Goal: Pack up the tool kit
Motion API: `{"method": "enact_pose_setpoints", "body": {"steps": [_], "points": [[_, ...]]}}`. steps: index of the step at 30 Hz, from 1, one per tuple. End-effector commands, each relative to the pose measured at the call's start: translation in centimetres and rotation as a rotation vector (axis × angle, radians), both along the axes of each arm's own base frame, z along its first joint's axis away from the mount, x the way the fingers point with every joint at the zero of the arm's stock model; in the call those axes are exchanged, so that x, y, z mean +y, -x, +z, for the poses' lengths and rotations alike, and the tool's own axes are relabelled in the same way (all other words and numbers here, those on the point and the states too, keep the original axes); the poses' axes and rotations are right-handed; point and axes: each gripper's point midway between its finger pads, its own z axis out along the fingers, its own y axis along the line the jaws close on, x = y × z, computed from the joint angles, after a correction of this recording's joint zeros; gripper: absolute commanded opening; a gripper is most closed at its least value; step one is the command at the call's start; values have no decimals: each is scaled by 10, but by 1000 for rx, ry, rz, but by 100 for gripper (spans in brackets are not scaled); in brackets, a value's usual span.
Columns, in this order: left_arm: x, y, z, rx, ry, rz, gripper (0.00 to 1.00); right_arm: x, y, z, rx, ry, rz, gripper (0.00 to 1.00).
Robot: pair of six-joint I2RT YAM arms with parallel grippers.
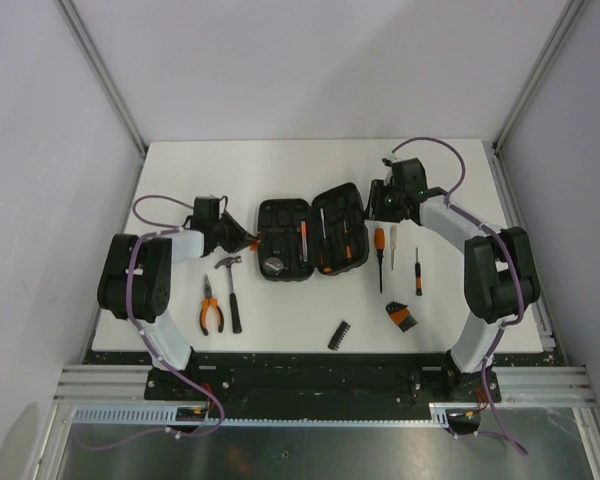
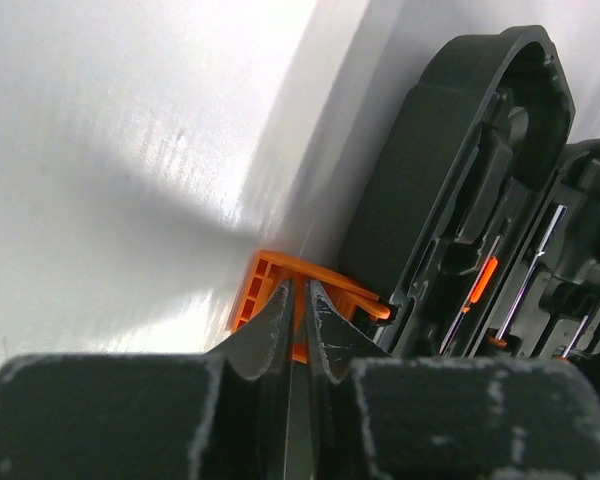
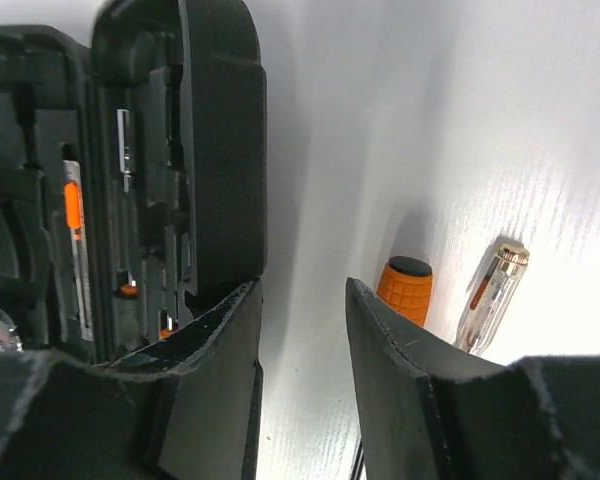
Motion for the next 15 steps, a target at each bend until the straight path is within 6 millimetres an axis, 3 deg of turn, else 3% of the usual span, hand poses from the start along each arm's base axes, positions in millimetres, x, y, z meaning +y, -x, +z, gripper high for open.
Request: {"method": "enact_pose_setpoints", "body": {"steps": [1, 8, 15], "points": [[-2, -6, -1, -8, -18, -32, 13, 26, 7, -15, 29, -55, 77, 45], [23, -22, 4, -26, -122, 3, 15, 15, 1, -44, 61, -4, 62, 46], [39, -30, 7, -32, -183, 18, 16, -4, -6, -52, 42, 94, 2, 46]]}}
